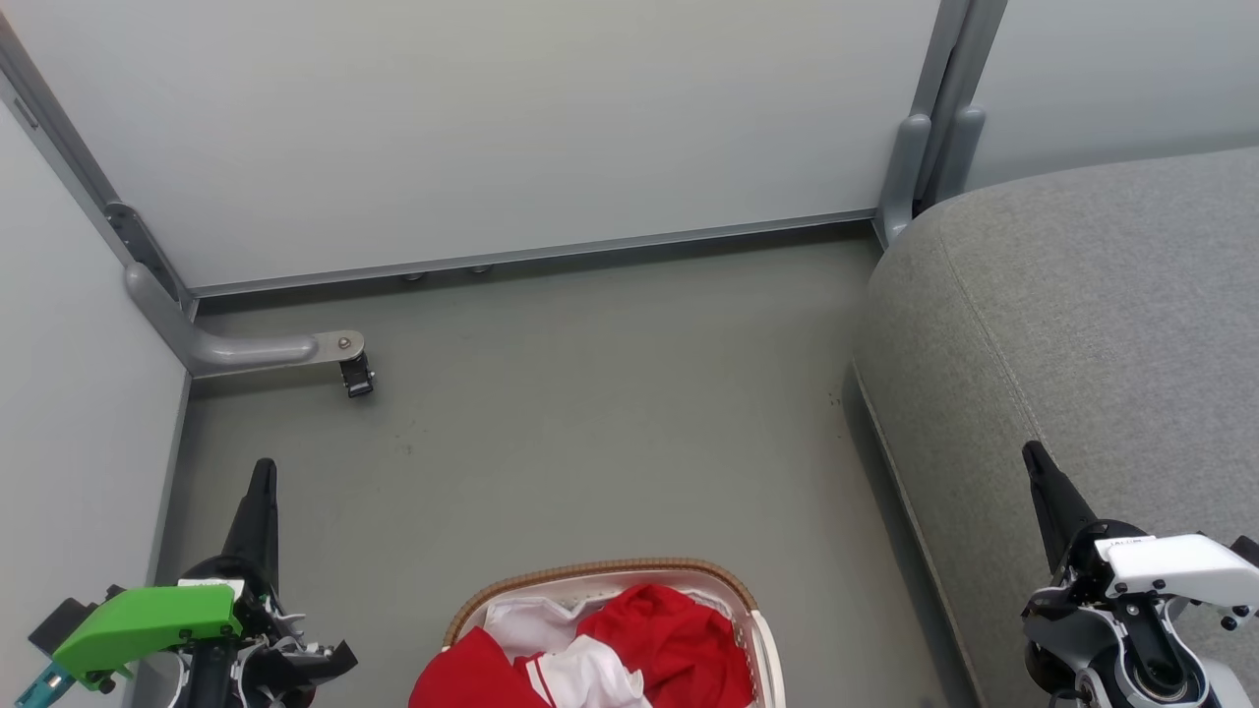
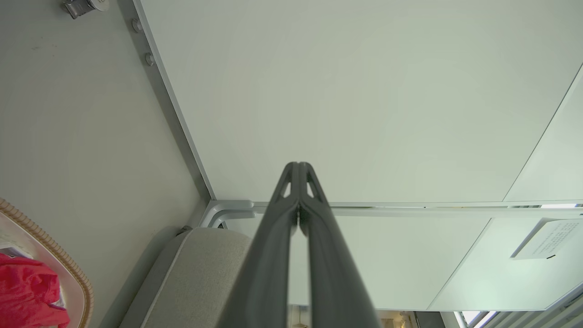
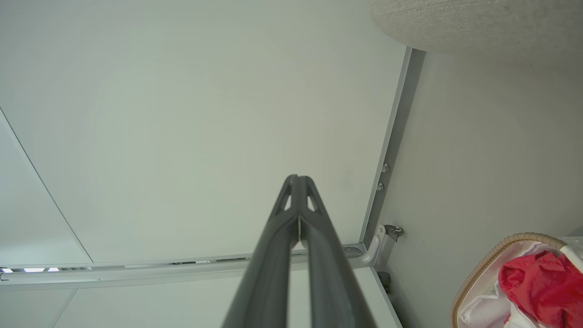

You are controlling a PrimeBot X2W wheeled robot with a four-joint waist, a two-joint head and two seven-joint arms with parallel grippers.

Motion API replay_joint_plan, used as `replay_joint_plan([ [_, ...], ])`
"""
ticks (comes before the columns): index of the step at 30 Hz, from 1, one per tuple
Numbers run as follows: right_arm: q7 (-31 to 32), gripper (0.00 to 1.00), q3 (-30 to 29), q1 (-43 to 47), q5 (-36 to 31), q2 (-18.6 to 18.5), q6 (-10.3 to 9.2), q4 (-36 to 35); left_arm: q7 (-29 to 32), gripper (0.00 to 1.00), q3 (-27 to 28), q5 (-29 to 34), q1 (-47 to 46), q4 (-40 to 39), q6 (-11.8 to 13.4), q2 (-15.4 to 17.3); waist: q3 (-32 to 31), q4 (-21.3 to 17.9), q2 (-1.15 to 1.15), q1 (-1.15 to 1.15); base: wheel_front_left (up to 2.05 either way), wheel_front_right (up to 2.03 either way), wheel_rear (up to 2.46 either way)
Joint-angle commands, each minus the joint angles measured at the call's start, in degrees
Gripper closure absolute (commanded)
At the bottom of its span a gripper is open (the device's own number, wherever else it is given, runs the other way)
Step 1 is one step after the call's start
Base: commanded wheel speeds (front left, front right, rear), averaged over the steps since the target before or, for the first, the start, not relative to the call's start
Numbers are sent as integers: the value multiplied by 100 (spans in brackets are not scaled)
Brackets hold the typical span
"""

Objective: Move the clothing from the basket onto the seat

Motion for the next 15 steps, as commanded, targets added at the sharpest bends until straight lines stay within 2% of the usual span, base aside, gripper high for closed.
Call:
replay_joint_plan([
  [1, 21, 100, -19, 51, -22, -14, 4, 0, 9, 100, 24, 48, -92, 2, 0, -1, 0, 0, 0, 0, 0, 0, 0],
  [15, 24, 100, -27, 50, -29, -7, 4, 1, 7, 100, 27, 49, -93, 2, 0, -4, 0, 0, 0, 0, 0, 0, 0],
])
